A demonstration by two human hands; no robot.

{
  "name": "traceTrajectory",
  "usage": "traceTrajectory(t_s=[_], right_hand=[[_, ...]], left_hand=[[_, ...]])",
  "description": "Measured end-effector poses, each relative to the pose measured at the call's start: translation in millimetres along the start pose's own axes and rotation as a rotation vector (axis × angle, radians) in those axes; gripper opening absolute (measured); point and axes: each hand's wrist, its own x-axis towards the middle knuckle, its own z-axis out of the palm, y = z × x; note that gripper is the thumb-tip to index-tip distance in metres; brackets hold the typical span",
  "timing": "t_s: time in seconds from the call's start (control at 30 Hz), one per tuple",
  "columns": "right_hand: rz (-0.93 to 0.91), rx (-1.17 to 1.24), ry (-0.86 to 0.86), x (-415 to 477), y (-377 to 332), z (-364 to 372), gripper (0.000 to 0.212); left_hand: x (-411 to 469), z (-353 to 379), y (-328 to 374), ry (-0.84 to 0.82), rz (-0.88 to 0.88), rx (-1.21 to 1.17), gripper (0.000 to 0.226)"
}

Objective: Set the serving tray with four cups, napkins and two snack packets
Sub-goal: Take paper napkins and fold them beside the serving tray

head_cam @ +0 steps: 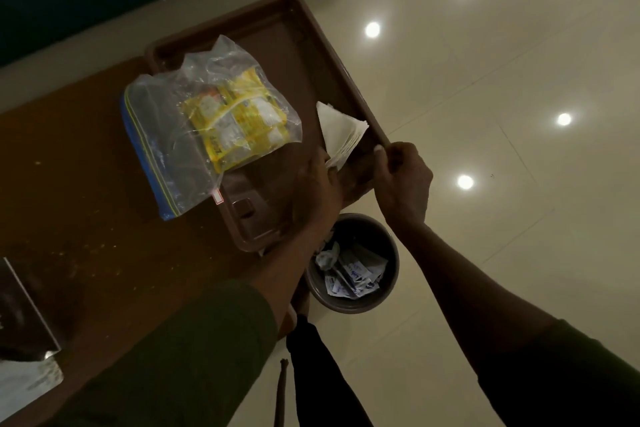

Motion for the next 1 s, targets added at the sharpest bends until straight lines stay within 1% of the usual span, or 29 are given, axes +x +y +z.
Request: traceTrajectory(t_s=[0.07, 0.1, 0.13, 0.17, 0.2, 0.27, 0.3, 0.37, 0.43, 0.5, 0.57, 0.67, 0.7, 0.77, 0.83, 0.9, 0.97, 1.0], right_hand=[[0.081, 0.082, -0.081, -3.1, -16.3, 7.6, 0.056], [0.117, 0.118, -0.125, -4.6, -24.4, 12.8, 0.068], [0.147, 0.151, -0.162, -6.2, -31.7, 18.1, 0.075], [0.171, 0.179, -0.188, -7.7, -38.5, 23.6, 0.078], [0.194, 0.195, -0.201, -9.2, -44.4, 28.6, 0.074], [0.234, 0.219, -0.177, -12.2, -57.4, 34.3, 0.057], [0.248, 0.233, -0.141, -14.0, -64.6, 35.6, 0.050], [0.253, 0.264, -0.039, -19.2, -79.7, 36.1, 0.042], [0.235, 0.339, 0.048, -25.8, -94.2, 34.9, 0.033], [0.196, 0.414, 0.084, -36.9, -109.6, 36.1, 0.027], [0.165, 0.442, 0.079, -49.9, -125.1, 39.0, 0.030], [0.071, 0.416, 0.002, -74.3, -148.4, 51.7, 0.036], [0.031, 0.408, -0.043, -84.4, -155.6, 57.8, 0.037], [-0.032, 0.405, -0.143, -106.4, -169.7, 70.4, 0.030], [-0.037, 0.418, -0.241, -131.8, -185.7, 85.0, 0.020], [-0.040, 0.463, -0.372, -156.7, -198.6, 100.8, 0.019], [-0.072, 0.466, -0.500, -185.7, -209.2, 118.5, 0.033], [-0.089, 0.453, -0.528, -201.5, -213.7, 125.6, 0.043]], left_hand=[[-3.7, -11.0, -1.4, 0.003, 0.056, -0.006, 0.024], [-5.2, -16.3, -2.2, 0.011, 0.096, -0.018, 0.028], [-6.9, -20.6, -3.0, 0.011, 0.145, -0.027, 0.036], [-8.0, -24.9, -4.9, 0.015, 0.193, -0.037, 0.044], [-9.0, -28.1, -8.0, 0.019, 0.230, -0.064, 0.045], [-10.8, -37.8, -11.7, -0.007, 0.260, -0.161, 0.031], [-11.2, -44.7, -12.9, -0.019, 0.264, -0.201, 0.026], [-12.0, -59.7, -14.2, 0.011, 0.248, -0.286, 0.027], [-11.9, -78.3, -7.2, 0.121, 0.173, -0.429, 0.033], [-9.3, -105.7, 2.3, 0.203, 0.009, -0.661, 0.036], [-4.7, -135.9, 6.6, 0.240, -0.065, -0.848, 0.037], [1.1, -180.7, -6.3, 0.357, -0.154, -0.937, 0.026], [2.1, -195.1, -12.9, 0.341, -0.206, -0.965, 0.026], [3.2, -218.5, -31.4, 0.214, -0.329, -1.029, 0.039], [-0.7, -241.9, -54.1, 0.069, -0.436, -1.117, 0.048], [-5.6, -260.6, -77.8, -0.041, -0.513, -1.160, 0.054], [-13.9, -274.7, -101.3, -0.061, -0.551, -1.201, 0.056], [-18.3, -279.0, -113.7, -0.042, -0.562, -1.222, 0.060]])
